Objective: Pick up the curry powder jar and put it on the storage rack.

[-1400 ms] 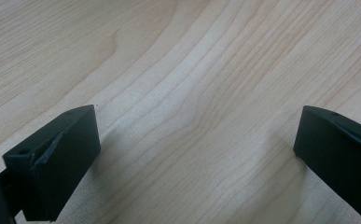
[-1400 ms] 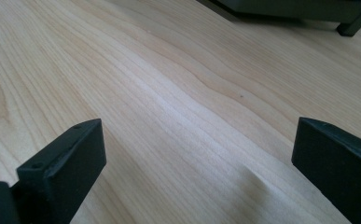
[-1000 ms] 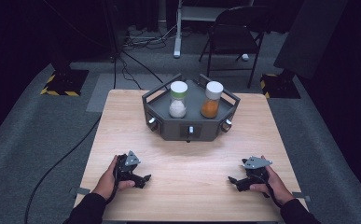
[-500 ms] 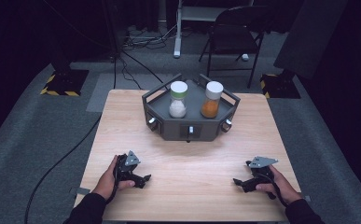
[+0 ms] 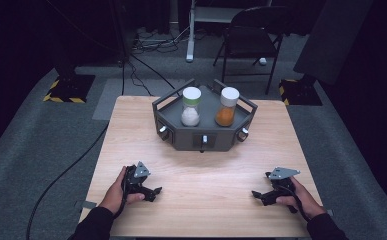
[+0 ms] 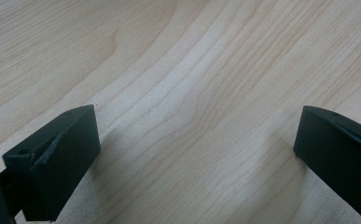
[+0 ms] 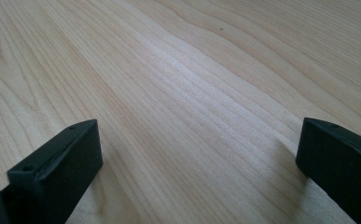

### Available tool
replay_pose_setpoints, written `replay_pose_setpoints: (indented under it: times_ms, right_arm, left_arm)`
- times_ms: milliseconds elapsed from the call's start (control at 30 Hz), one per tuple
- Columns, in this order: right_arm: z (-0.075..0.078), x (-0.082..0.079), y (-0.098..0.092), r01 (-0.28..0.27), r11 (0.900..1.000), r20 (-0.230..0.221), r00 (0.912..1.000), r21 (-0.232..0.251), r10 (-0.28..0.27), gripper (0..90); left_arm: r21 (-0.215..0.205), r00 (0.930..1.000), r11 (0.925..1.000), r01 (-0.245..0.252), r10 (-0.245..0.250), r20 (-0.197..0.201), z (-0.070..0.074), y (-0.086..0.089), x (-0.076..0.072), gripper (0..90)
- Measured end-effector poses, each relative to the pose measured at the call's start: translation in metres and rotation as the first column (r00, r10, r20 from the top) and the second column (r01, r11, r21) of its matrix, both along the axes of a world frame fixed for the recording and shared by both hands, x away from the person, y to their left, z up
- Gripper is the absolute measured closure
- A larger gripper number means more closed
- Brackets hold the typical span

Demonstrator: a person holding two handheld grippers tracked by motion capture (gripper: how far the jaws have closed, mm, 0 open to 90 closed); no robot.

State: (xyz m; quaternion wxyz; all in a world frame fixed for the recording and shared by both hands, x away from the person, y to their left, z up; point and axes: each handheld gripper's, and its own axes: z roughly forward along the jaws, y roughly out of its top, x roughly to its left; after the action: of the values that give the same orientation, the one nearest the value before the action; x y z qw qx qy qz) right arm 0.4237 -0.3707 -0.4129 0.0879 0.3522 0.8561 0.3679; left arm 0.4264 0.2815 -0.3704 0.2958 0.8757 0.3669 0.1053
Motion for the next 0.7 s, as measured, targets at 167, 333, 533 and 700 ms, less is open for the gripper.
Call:
replay_pose_setpoints:
  times_ms: [167, 333, 533, 700]
  right_arm:
    - [0.0, 0.0, 0.0, 0.0, 1.0, 0.0, 1.0, 0.0, 0.0, 0.1]
    - [0.0, -0.0001, 0.0001, 0.0, 1.0, 0.0, 1.0, 0.0, 0.0, 0.1]
    - [0.0001, -0.0008, 0.0005, 0.005, 1.0, 0.0, 1.0, 0.0, -0.005, 0.1]
    - [0.0002, -0.0009, 0.0011, 0.008, 1.0, -0.002, 1.0, -0.001, -0.008, 0.0]
  left_arm:
    - [0.001, 1.0, 1.0, 0.0, 0.0, 0.0, 0.0001, -0.0001, 0.0, 0.3]
    - [0.001, 1.0, 1.0, 0.0, 0.0, 0.001, 0.0, -0.0001, 0.0, 0.3]
    - [0.001, 1.0, 1.0, 0.0, 0.0, 0.0, 0.0, -0.0001, 0.0, 0.3]
    - [0.0, 1.0, 1.0, 0.0, 0.0, 0.0, 0.0, -0.0001, 0.0, 0.3]
